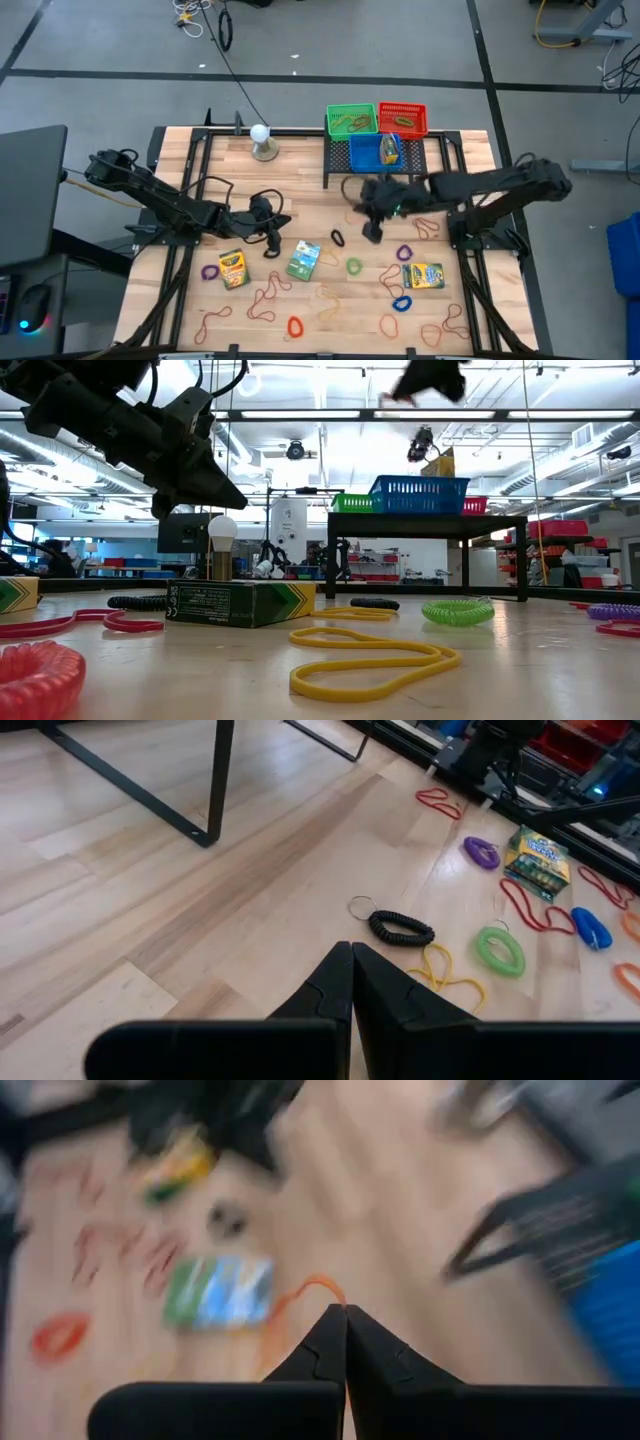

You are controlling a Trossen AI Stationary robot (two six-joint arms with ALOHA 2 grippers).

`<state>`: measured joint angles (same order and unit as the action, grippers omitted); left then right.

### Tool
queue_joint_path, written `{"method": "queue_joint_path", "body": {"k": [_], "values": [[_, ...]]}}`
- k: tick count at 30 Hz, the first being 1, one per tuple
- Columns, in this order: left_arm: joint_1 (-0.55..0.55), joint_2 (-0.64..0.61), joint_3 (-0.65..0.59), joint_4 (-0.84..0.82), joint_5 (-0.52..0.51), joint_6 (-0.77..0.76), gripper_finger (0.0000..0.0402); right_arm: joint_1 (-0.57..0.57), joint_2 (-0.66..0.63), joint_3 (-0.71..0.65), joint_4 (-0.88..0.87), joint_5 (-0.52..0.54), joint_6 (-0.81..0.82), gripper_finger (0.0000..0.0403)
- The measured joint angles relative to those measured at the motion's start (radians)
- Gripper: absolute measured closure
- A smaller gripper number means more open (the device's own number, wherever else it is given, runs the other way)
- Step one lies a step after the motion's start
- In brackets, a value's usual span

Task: Pick & Place Office Desk Supplies
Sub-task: Put the orange rubber band into the green bin

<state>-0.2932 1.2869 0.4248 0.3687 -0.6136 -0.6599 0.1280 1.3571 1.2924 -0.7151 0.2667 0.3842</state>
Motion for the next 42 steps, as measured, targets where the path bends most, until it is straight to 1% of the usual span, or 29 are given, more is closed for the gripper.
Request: {"method": "queue_joint_path", "body": {"k": [3, 6, 10, 13, 17, 20, 24, 28, 30, 34, 38, 40, 42], "values": [[0.000, 0.000, 0.000, 0.002, 0.009, -0.012, 0.0392, -0.076, 0.000, 0.104, -0.014, 0.097, -0.043, 0.0401], [-0.002, 0.000, 0.000, 0.010, 0.015, -0.036, 0.0392, -0.195, 0.003, 0.170, 0.003, 0.127, -0.133, 0.0401], [-0.008, 0.000, 0.000, 0.036, 0.019, -0.034, 0.0392, -0.382, 0.046, 0.206, 0.079, 0.122, -0.282, 0.0401], [-0.008, 0.000, 0.000, 0.050, 0.019, -0.031, 0.0392, -0.502, 0.107, 0.206, 0.129, 0.074, -0.367, 0.0402], [-0.008, 0.000, 0.000, 0.052, 0.017, -0.031, 0.0392, -0.620, 0.217, 0.206, 0.135, 0.042, -0.464, 0.0402], [-0.009, 0.000, 0.000, 0.053, 0.013, -0.030, 0.0392, -0.681, 0.291, 0.206, 0.138, 0.040, -0.505, 0.0402], [-0.008, 0.000, 0.000, 0.054, -0.004, -0.027, 0.0392, -0.726, 0.356, 0.206, 0.170, 0.036, -0.539, 0.0399], [-0.008, 0.000, 0.000, 0.055, -0.015, -0.018, 0.0392, -0.735, 0.373, 0.206, 0.178, 0.021, -0.519, 0.0381], [-0.008, 0.000, 0.000, 0.055, -0.015, -0.021, 0.0392, -0.732, 0.372, 0.206, 0.178, 0.022, -0.514, 0.0363], [-0.007, 0.000, 0.000, 0.055, -0.015, -0.022, 0.0392, -0.722, 0.349, 0.206, 0.177, 0.023, -0.510, 0.0315], [-0.002, 0.000, 0.000, 0.055, 0.003, -0.021, 0.0392, -0.712, 0.311, 0.206, 0.151, 0.049, -0.456, 0.0265], [0.001, 0.000, 0.000, 0.055, 0.014, -0.021, 0.0392, -0.709, 0.284, 0.206, 0.138, 0.049, -0.441, 0.0248], [0.002, 0.000, 0.000, 0.055, 0.013, -0.006, 0.0392, -0.703, 0.250, 0.206, 0.137, 0.052, -0.416, 0.0241]]}}
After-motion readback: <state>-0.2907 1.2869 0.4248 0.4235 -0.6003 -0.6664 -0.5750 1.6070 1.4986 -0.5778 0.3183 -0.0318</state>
